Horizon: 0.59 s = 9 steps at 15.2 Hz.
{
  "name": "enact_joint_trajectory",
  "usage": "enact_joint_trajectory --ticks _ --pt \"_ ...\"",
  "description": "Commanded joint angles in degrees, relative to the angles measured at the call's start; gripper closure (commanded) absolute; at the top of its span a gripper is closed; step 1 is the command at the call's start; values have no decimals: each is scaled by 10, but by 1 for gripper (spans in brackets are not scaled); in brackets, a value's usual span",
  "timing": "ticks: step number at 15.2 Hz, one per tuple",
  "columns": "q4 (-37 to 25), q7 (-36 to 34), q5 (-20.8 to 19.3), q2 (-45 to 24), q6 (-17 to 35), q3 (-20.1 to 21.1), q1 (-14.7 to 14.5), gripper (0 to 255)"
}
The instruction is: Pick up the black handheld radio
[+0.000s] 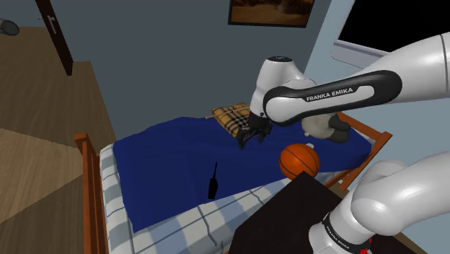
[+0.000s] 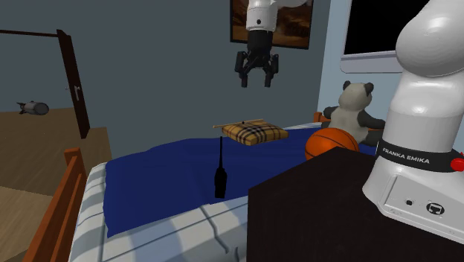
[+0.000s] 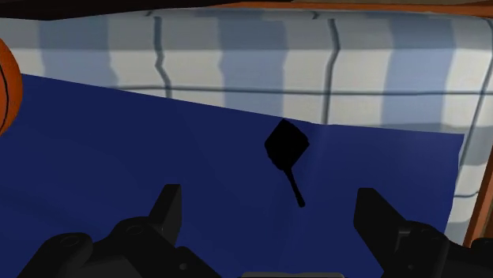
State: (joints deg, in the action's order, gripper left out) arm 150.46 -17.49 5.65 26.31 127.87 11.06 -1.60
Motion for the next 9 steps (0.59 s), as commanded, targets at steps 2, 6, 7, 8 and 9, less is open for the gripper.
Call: enact_joint_trajectory --ticks 2,6,7,8,9 --pt "2 -26 -7 -60 63 21 2 0" --pt "-2 -66 -36 -151 147 46 11 0" --pt "-5 -79 -48 -176 167 52 14 0" --pt "-10 -94 -62 -200 186 57 17 0" --pt "-15 -111 -79 -226 205 61 20 0"
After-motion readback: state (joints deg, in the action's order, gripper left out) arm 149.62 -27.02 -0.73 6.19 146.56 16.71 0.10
